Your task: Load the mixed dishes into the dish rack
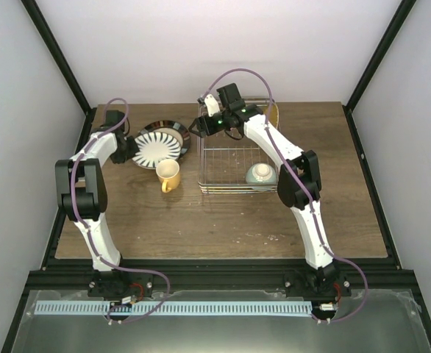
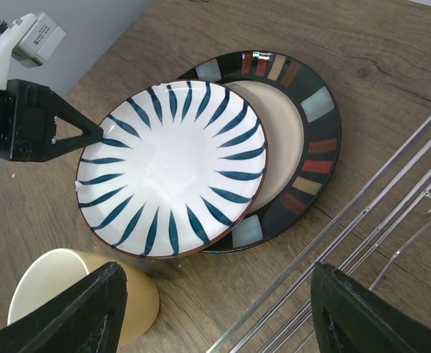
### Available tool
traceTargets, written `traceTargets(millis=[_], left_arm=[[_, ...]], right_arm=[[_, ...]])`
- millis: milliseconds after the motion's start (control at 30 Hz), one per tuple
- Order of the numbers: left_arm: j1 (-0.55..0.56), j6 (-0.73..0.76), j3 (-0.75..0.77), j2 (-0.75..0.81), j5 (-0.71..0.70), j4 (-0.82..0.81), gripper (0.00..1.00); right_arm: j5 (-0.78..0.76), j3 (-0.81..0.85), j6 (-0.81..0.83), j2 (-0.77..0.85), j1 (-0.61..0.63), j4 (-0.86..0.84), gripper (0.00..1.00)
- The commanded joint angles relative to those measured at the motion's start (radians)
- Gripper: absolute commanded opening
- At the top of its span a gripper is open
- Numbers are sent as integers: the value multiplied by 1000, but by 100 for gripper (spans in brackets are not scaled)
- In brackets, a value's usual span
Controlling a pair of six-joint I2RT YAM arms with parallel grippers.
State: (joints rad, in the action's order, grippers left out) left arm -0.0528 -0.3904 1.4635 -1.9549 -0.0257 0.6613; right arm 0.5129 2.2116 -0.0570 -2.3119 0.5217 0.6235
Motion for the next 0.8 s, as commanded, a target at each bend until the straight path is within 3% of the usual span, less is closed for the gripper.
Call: traceTargets(millis=[0,333,533,767], left_arm=[[0,-2,-19,32,3,6,15],[-2,-13,-43,61,-24,-8,43],[-20,-59,-110,38,121,-108,44],[-123,-156,-262,75,341,-282,47]], right_arm=[[-14,10,26,41,6,21,69],[-14,1,34,44,7,28,69],[-25,-23,40,56,6,29,69],[-38,-46,48,67,6,36,69]])
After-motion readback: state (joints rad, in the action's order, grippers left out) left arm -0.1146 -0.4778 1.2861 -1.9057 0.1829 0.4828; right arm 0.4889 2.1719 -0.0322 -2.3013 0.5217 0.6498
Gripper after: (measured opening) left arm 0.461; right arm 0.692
